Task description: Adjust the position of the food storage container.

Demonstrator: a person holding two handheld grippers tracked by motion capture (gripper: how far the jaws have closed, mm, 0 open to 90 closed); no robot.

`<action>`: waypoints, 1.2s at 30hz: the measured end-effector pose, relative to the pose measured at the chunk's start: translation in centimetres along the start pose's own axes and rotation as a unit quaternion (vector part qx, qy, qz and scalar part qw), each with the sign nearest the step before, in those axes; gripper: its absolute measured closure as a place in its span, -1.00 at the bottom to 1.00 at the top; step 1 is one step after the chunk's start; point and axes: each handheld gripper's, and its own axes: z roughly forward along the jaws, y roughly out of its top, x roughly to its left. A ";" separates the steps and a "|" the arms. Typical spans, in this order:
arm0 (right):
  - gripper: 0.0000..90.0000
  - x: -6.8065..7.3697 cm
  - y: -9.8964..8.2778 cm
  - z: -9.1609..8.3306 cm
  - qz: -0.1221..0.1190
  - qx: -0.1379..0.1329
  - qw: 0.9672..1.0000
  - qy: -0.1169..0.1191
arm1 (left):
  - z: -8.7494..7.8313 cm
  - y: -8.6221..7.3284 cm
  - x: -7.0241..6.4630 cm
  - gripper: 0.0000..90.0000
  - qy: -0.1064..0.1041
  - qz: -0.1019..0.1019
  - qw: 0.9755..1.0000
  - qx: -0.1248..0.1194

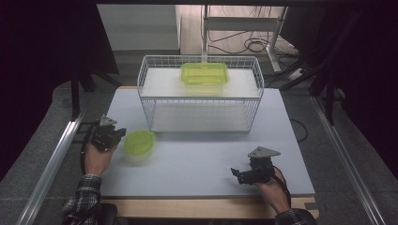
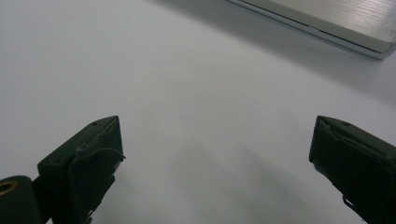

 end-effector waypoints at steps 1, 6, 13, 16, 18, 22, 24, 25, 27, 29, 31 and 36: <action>-0.94 0.0 0.0 0.0 -0.001 0.001 1.000 0.001 | 0.1 -0.1 -0.1 1.00 -0.001 -0.001 1.000 0.000; -0.93 0.2 0.0 0.2 -0.006 0.004 1.000 0.004 | 0.4 -0.5 -0.6 1.00 -0.004 -0.003 1.000 -0.001; -0.93 0.2 0.0 0.2 -0.008 0.007 1.000 0.004 | 0.3 -0.8 -2.0 1.00 -0.012 0.007 1.000 -0.003; -0.93 0.2 0.0 0.2 -0.009 0.008 1.000 0.004 | 0.3 -0.8 -2.7 1.00 -0.018 0.006 1.000 -0.006; -0.93 0.2 0.0 0.2 -0.011 0.008 1.000 0.005 | 0.3 -0.8 -3.3 1.00 -0.022 0.007 1.000 -0.007; -0.93 0.3 0.0 0.2 -0.012 0.008 1.000 0.007 | 0.4 -0.7 -4.5 1.00 -0.029 0.011 0.999 -0.008; -0.93 0.3 0.0 0.2 -0.012 0.009 1.000 0.007 | 0.4 -0.6 -5.2 1.00 -0.032 0.014 0.999 -0.008; -0.93 0.3 0.0 0.2 -0.012 0.009 1.000 0.007 | 0.4 -0.6 -5.6 1.00 -0.035 0.014 0.999 -0.008; -0.93 0.3 0.0 0.3 -0.013 0.009 1.000 0.007 | 0.4 -0.6 -6.3 1.00 -0.037 0.017 0.999 -0.008; -0.93 0.3 0.0 0.3 -0.013 0.009 1.000 0.008 | 0.4 -0.6 -7.0 1.00 -0.038 0.017 0.999 -0.010; -0.93 0.3 0.0 0.3 -0.015 0.010 1.000 0.008 | 0.4 -0.5 -7.5 1.00 -0.039 0.018 0.999 -0.009; -0.93 0.4 0.0 0.4 -0.019 0.012 1.000 0.008 | 0.4 -0.4 -9.0 1.00 -0.051 0.019 0.998 -0.007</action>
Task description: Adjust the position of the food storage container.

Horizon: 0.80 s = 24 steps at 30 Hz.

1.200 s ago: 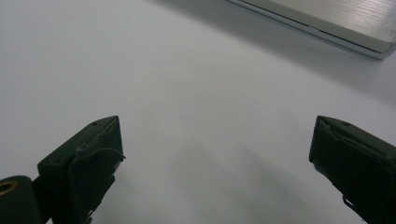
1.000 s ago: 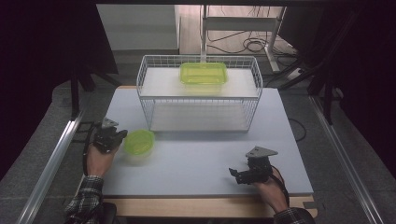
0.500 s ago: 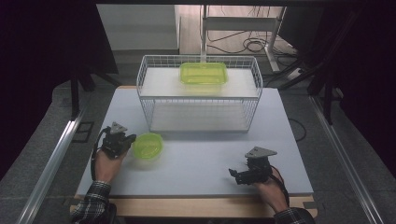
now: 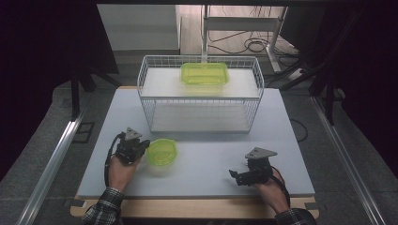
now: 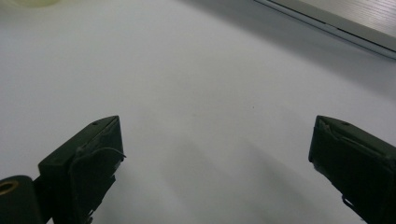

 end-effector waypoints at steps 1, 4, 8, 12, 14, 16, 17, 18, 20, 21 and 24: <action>-0.93 0.0 0.0 0.0 0.000 0.000 1.000 0.000 | 0.0 0.1 -0.2 1.00 -0.003 0.002 1.000 0.001; -0.93 0.0 0.0 0.0 0.001 0.000 1.000 -0.001 | 0.3 0.3 -1.1 1.00 -0.016 0.007 1.000 0.002; -0.93 0.0 0.0 0.0 0.000 0.000 1.000 -0.001 | 0.6 0.6 -2.6 1.00 -0.037 0.017 0.999 0.003; -0.93 0.0 0.0 0.0 0.000 -0.001 1.000 -0.003 | 0.4 0.7 -2.8 1.00 -0.034 0.026 0.999 -0.004; -0.93 0.0 0.0 -0.1 0.002 -0.003 1.000 -0.005 | -0.1 0.5 -2.3 1.00 -0.026 0.018 0.999 -0.009; -0.93 -0.1 0.0 -0.1 0.002 -0.003 1.000 -0.006 | -0.7 -0.1 -1.8 1.00 -0.026 0.012 1.000 -0.004; -0.93 -0.1 0.0 -0.1 0.002 -0.003 1.000 -0.006 | -0.8 -0.4 -1.7 1.00 -0.031 0.011 0.999 0.001; -0.93 -0.1 0.0 -0.1 0.002 -0.003 1.000 -0.006 | -1.0 -0.8 -1.6 1.00 -0.038 0.015 0.999 0.007; -0.93 -0.1 0.0 -0.1 0.001 -0.002 1.000 -0.006 | -1.2 -1.6 -1.8 1.00 -0.050 0.020 0.998 0.021; -0.93 -0.1 0.0 -0.1 0.001 -0.002 1.000 -0.006 | -1.2 -1.8 -2.0 1.00 -0.056 0.021 0.998 0.024; -0.93 -0.1 0.0 -0.1 -0.003 -0.002 1.000 -0.007 | -1.1 -2.7 -2.8 1.00 -0.071 0.030 0.996 0.041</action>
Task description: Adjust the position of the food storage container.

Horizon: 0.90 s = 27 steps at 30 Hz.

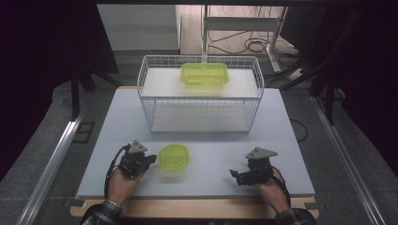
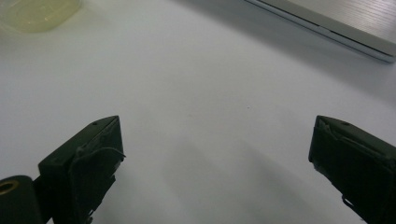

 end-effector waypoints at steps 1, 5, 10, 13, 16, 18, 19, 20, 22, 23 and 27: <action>-0.93 0.0 0.0 0.0 -0.002 0.000 1.000 -0.001 | 0.2 -0.2 -0.3 1.00 -0.003 0.005 1.000 0.007; -0.93 0.1 0.0 0.1 -0.005 0.000 1.000 0.001 | 0.9 -0.3 -1.1 1.00 -0.010 0.022 0.999 0.026; -0.93 0.2 0.0 0.1 -0.010 0.002 1.000 0.005 | 1.7 0.3 -2.0 1.00 -0.021 0.035 0.999 0.027; -0.93 0.2 0.0 0.2 -0.009 0.002 1.000 0.007 | 2.2 0.7 -2.4 1.00 -0.029 0.041 0.998 0.027; -0.93 0.2 0.0 0.2 -0.012 0.003 1.000 0.008 | 2.7 1.2 -2.9 1.00 -0.037 0.045 0.998 0.025; -0.93 0.2 0.0 0.3 -0.009 0.002 1.000 0.009 | 3.1 1.5 -3.1 1.00 -0.043 0.048 0.998 0.023; -0.93 0.2 0.0 0.3 -0.009 0.002 1.000 0.009 | 3.2 1.6 -3.2 1.00 -0.046 0.050 0.997 0.023; -0.93 0.2 0.0 0.4 -0.009 0.002 1.000 0.010 | 3.4 1.7 -3.3 1.00 -0.046 0.051 0.997 0.022; -0.93 0.2 0.0 0.4 -0.009 0.004 1.000 0.010 | 3.6 1.8 -3.5 1.00 -0.049 0.051 0.997 0.019; -0.93 0.2 0.0 0.4 -0.009 0.003 1.000 0.010 | 3.7 1.9 -3.6 1.00 -0.051 0.051 0.997 0.016; -0.93 0.2 0.0 0.4 -0.011 0.004 1.000 0.010 | 4.0 2.2 -4.0 0.99 -0.059 0.051 0.997 0.012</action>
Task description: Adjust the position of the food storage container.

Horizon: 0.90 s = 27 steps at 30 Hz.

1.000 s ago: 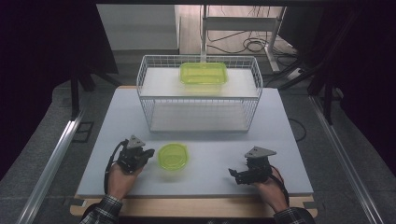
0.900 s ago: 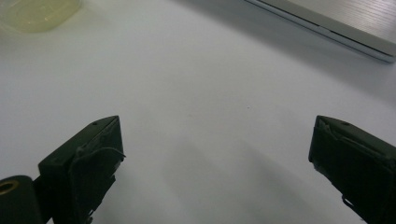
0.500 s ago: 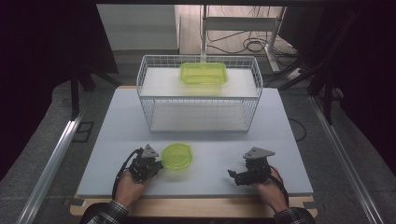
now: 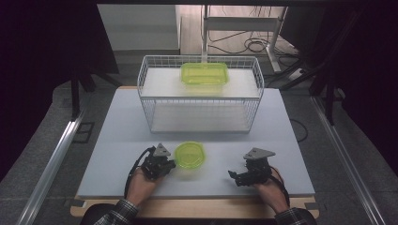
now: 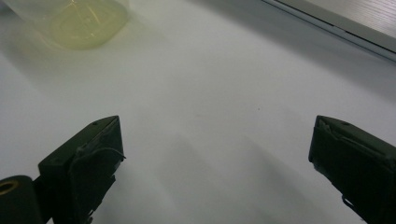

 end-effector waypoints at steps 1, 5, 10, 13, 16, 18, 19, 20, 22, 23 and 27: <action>-0.93 0.0 0.0 0.0 0.000 0.000 1.000 0.000 | 0.1 0.1 -0.1 0.99 -0.002 0.000 1.000 0.000; -0.93 0.0 0.0 0.1 0.001 0.000 1.000 0.001 | 0.8 0.5 -0.6 0.98 -0.011 0.006 1.000 -0.001; -0.93 0.0 -0.1 0.1 0.001 0.001 1.000 0.002 | 1.0 0.7 -1.2 0.94 -0.003 0.030 1.000 0.007; -0.93 0.0 0.0 0.1 0.003 0.000 1.000 0.003 | 0.5 0.6 -1.4 0.87 0.005 0.029 1.000 0.001; -0.93 -0.1 0.0 -0.1 0.005 -0.001 1.000 0.004 | -0.3 0.1 -1.3 0.58 0.024 0.028 0.999 -0.008; -0.93 -0.1 0.0 -0.1 0.006 -0.002 1.000 0.005 | -0.8 -0.1 -1.2 0.38 0.031 0.029 0.999 -0.014; -0.93 -0.1 0.0 -0.1 0.006 -0.001 1.000 0.005 | -1.2 -0.3 -1.2 0.27 0.035 0.024 0.999 -0.018; -0.93 -0.1 0.0 -0.1 0.006 -0.001 1.000 0.005 | -1.5 -0.4 -1.2 0.16 0.035 0.020 0.999 -0.024; -0.93 0.0 0.0 -0.1 0.006 -0.001 1.000 0.006 | -2.1 -0.6 -1.1 -0.02 0.036 0.018 0.999 -0.033; -0.93 0.0 0.0 -0.1 0.005 -0.001 1.000 0.005 | -2.4 -0.8 -1.0 -0.13 0.039 0.018 0.998 -0.037; -0.93 0.0 0.0 -0.1 0.003 -0.001 1.000 0.005 | -3.0 -1.3 -0.7 -0.47 0.045 0.020 0.998 -0.040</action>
